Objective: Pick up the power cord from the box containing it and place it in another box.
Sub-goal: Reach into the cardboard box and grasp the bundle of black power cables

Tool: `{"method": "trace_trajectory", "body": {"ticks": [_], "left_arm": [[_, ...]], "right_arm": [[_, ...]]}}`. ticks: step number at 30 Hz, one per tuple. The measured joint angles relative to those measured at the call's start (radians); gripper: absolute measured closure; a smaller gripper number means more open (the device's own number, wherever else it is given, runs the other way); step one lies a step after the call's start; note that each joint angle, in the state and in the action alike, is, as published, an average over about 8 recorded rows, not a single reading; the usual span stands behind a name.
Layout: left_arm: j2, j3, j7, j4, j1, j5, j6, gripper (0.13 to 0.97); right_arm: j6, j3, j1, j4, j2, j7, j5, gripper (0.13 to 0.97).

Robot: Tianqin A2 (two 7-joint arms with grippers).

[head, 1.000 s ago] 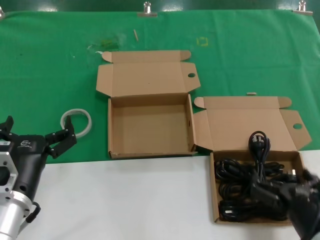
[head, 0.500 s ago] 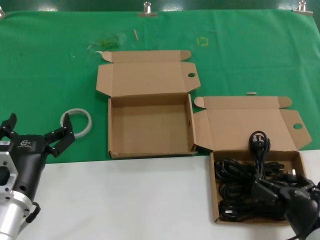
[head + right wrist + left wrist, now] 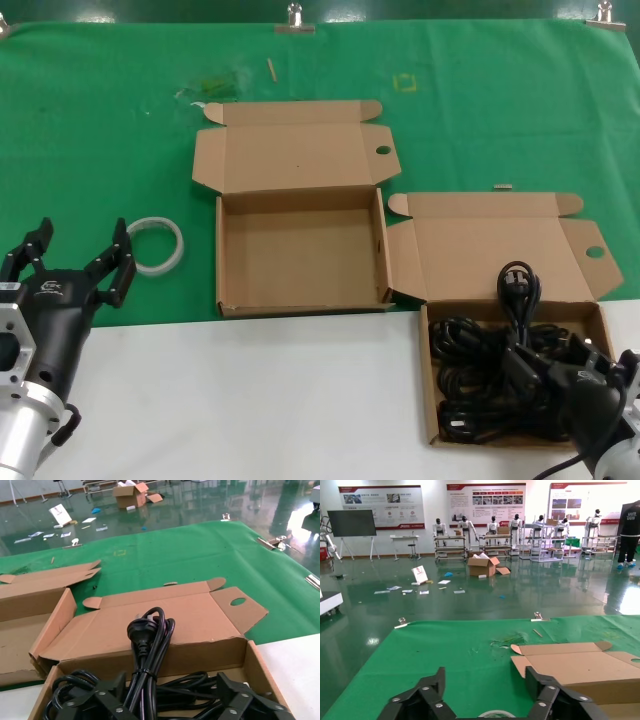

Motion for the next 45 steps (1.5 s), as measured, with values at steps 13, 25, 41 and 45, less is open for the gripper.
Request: {"method": "trace_trajectory", "body": {"ticks": [13,25,41,45], "left_arm": [[0.000,0.000,0.000,0.000,0.000,0.000,0.000,0.673],[0.000,0.000,0.000,0.000,0.000,0.000,0.000,0.871],[0.000,0.000,0.000,0.000,0.000,0.000,0.000,0.957],[0.000,0.000,0.000,0.000,0.000,0.000,0.000,0.957]], "right_arm": [[0.010,-0.011,0.016,0.002,0.016,-0.003,0.023,0.610],[0.096,-0.026,-0.011,0.172,0.094,-0.038,0.092,0.842],[0.031,-0.263,0.302,0.172,-0.041,-0.222,0.024,0.949],[-0.034,-0.314,0.406,-0.002,-0.136,-0.249,-0.032,0.955]]}}
